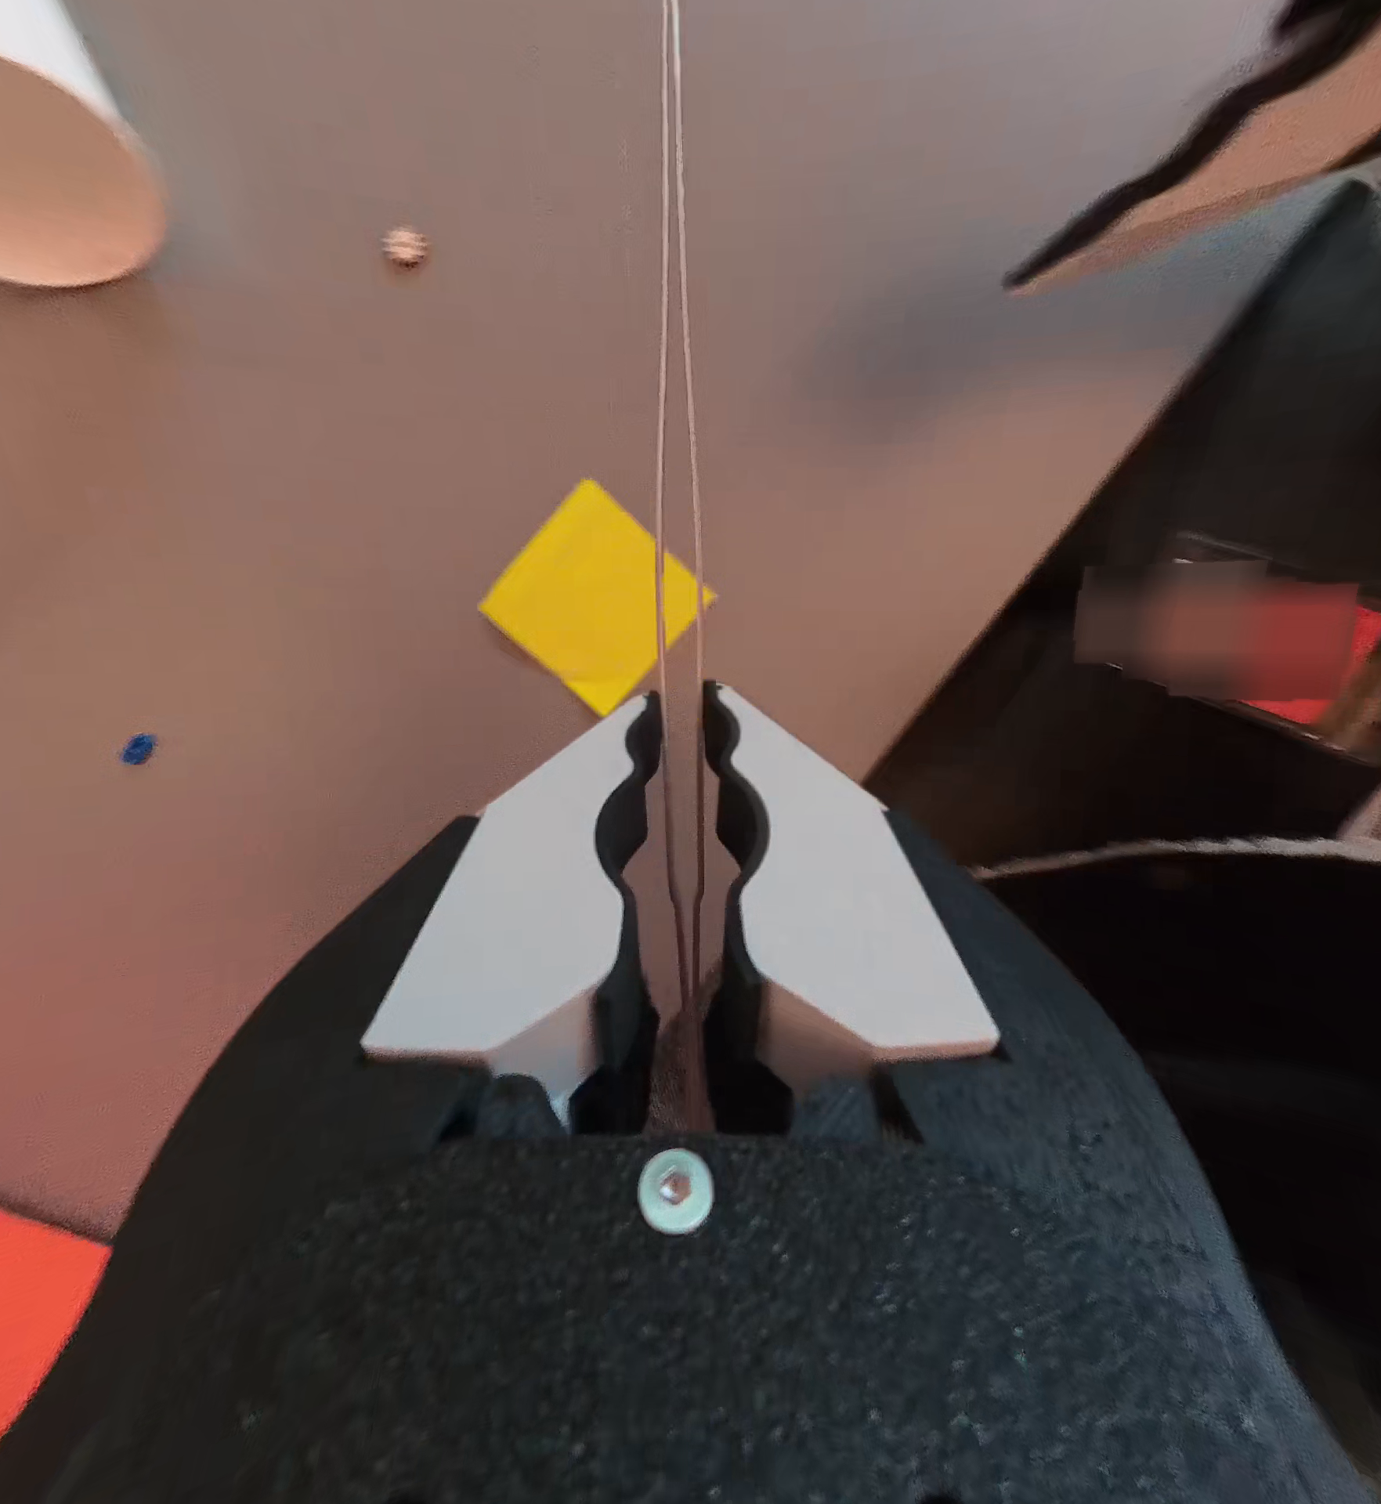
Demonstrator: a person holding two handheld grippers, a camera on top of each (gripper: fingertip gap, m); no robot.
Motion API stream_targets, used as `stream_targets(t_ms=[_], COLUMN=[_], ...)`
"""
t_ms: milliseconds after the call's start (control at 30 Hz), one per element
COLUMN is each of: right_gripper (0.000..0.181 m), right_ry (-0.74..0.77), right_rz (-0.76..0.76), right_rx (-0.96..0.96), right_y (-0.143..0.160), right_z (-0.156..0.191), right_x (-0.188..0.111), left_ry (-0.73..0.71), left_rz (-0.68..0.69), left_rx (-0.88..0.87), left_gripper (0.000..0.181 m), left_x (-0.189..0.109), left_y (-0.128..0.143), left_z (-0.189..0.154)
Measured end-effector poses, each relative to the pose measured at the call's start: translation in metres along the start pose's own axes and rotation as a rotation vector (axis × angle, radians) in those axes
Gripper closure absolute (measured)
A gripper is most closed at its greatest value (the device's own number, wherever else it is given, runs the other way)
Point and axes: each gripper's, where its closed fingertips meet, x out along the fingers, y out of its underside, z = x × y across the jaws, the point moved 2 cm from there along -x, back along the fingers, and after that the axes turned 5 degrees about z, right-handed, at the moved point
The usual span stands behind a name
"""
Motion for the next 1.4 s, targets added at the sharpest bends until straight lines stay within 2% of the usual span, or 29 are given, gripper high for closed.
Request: stream_targets(t_ms=[133, 200, 267, 300, 400, 433, 467, 533, 600, 667, 733, 800, 833, 967, 1033, 1133, 1300, 1400], right_gripper=[0.136, 0.135, 0.167, 0.177, 0.178, 0.178, 0.178, 0.178, 0.178, 0.178, 0.178, 0.178, 0.178, 0.179, 0.178, 0.178, 0.178, 0.178], right_ry=[0.145, 0.145, 0.21, 0.229, 0.209, 0.187, 0.165, 0.18, 0.174, 0.127, 0.129, 0.136, 0.133, 0.116, 0.115, 0.116, 0.106, 0.084], right_rz=[0.069, 0.179, 0.216, 0.22, 0.237, 0.237, 0.24, 0.239, 0.248, 0.253, 0.206, 0.17, 0.143, 0.013, -0.041, -0.068, -0.106, -0.123], right_rx=[-0.277, -0.359, -0.412, -0.446, -0.469, -0.444, -0.428, -0.424, -0.383, -0.306, -0.277, -0.246, -0.23, -0.242, -0.246, -0.256, -0.242, -0.191], right_y=[-0.01, 0.002, 0.007, 0.008, 0.009, 0.011, 0.013, 0.021, 0.033, 0.043, 0.041, 0.033, 0.028, 0.002, -0.011, -0.02, -0.023, -0.025], right_z=[0.008, 0.016, 0.012, 0.011, 0.01, 0.009, 0.007, -0.003, -0.011, -0.014, -0.018, -0.021, -0.021, -0.011, -0.006, -0.002, 0.001, 0.002], right_x=[0.013, 0.02, 0.019, 0.016, 0.01, 0.008, 0.005, -0.001, -0.006, -0.007, -0.009, -0.01, -0.01, -0.014, -0.017, -0.021, -0.022, -0.021], left_ry=[0.041, 0.054, 0.094, 0.099, 0.029, -0.011, -0.069, -0.131, -0.146, -0.157, -0.13, -0.082, -0.036, 0.264, 0.432, 0.538, 0.501, 0.465], left_rz=[0.075, 0.078, 0.063, 0.057, 0.001, -0.074, -0.18, -0.403, -0.659, -0.843, -0.907, -0.731, -0.687, -0.741, -0.798, -0.903, -1.002, -1.159], left_rx=[0.071, 0.095, 0.113, 0.125, 0.178, 0.187, 0.18, 0.132, 0.045, -0.049, -0.132, -0.195, -0.231, -0.33, -0.363, -0.382, -0.358, -0.383], left_gripper=[0.172, 0.172, 0.171, 0.172, 0.169, 0.163, 0.139, 0.118, 0.111, 0.111, 0.111, 0.111, 0.11, 0.111, 0.111, 0.111, 0.111, 0.111], left_x=[0.0, -0.002, -0.005, -0.005, -0.009, -0.017, -0.031, -0.071, -0.114, -0.133, -0.11, -0.053, -0.03, 0.02, 0.021, 0.01, -0.003, -0.021], left_y=[-0.009, -0.013, -0.016, -0.017, -0.023, -0.03, -0.039, -0.048, -0.042, -0.02, 0.001, 0.018, 0.021, -0.018, -0.04, -0.057, -0.066, -0.068], left_z=[-0.039, -0.051, -0.064, -0.069, -0.07, -0.068, -0.063, -0.054, -0.048, -0.042, -0.041, -0.041, -0.045, -0.074, -0.083, -0.083, -0.079, -0.074])
